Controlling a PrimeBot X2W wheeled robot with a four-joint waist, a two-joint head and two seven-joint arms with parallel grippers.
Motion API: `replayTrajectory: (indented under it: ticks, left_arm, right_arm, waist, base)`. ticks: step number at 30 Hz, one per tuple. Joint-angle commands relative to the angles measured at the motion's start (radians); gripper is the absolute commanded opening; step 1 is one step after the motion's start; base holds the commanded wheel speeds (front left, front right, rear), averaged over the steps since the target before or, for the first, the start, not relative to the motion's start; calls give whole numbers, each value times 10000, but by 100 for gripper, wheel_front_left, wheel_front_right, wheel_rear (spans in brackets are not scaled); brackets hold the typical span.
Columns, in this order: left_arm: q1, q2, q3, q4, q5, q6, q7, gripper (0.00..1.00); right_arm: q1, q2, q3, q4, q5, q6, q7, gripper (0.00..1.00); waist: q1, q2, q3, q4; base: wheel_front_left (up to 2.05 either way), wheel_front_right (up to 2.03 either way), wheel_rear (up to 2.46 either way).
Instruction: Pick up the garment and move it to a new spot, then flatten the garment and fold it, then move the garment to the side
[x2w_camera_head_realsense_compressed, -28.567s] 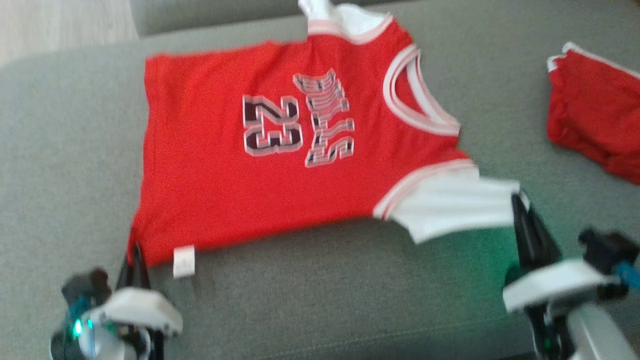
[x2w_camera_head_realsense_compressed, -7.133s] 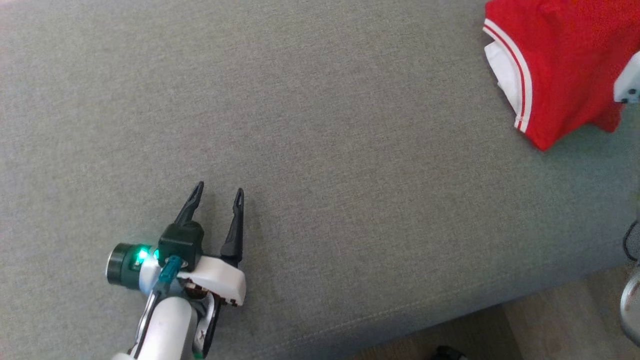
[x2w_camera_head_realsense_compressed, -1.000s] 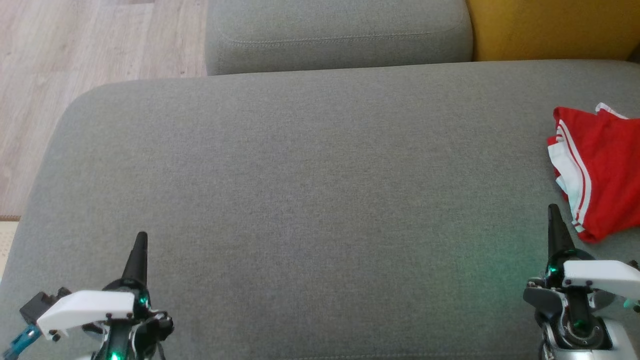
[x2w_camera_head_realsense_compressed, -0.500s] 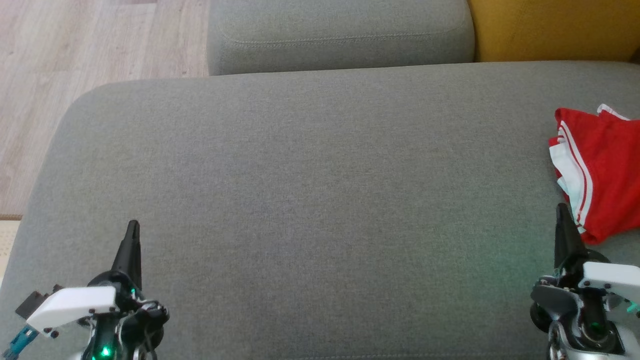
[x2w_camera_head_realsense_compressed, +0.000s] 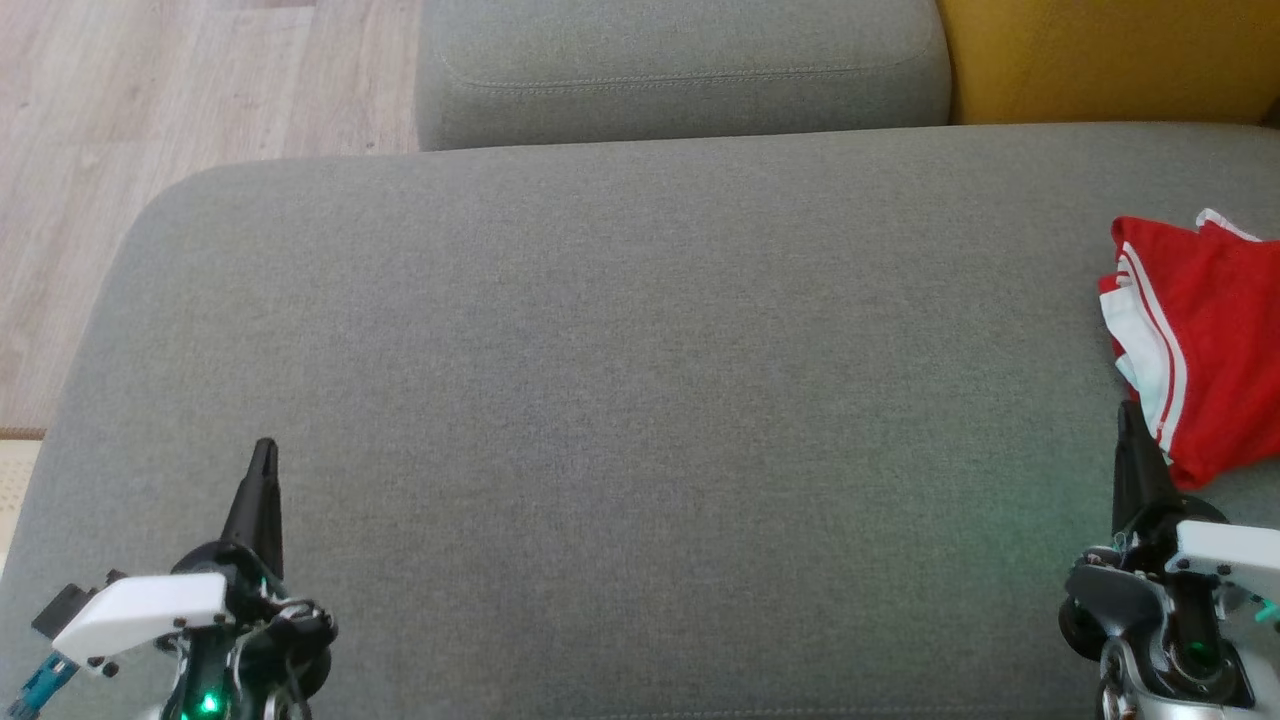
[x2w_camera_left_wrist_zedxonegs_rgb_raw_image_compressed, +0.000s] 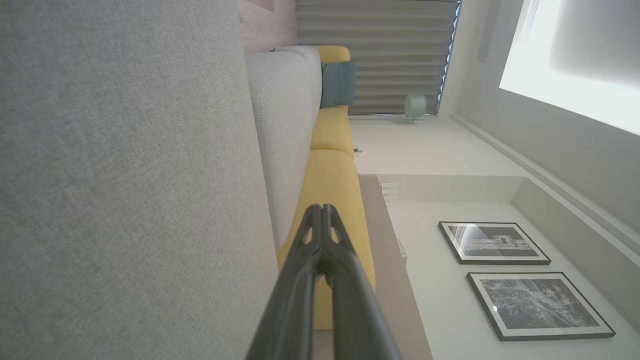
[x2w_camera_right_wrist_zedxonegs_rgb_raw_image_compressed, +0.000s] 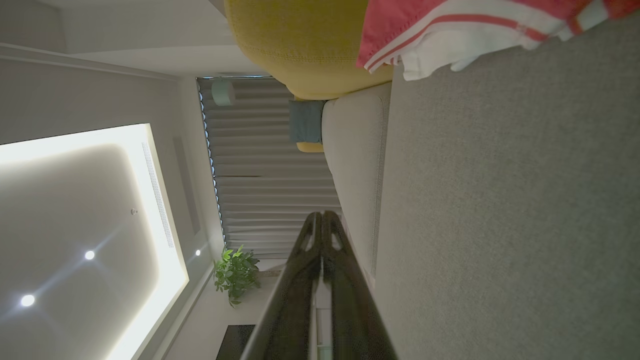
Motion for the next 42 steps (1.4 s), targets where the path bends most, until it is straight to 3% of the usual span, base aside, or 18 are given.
replayTrajectory:
  ticks: [1,42]
  left_arm:
    - [-579,97,357,-375,-39,-73,79,0]
    - [-578,97,355,-376,-41,-73,77,0]
  right_arm:
    - [-202,-51,205,-387,70,37,59,0]
    - [-202,-51,206,-387,71,37,59,0]
  waist:
    - [0,0,0,-1]
    - [0,0,0,-1]
  base:
    - [0,0,0]
    - [0,0,0]
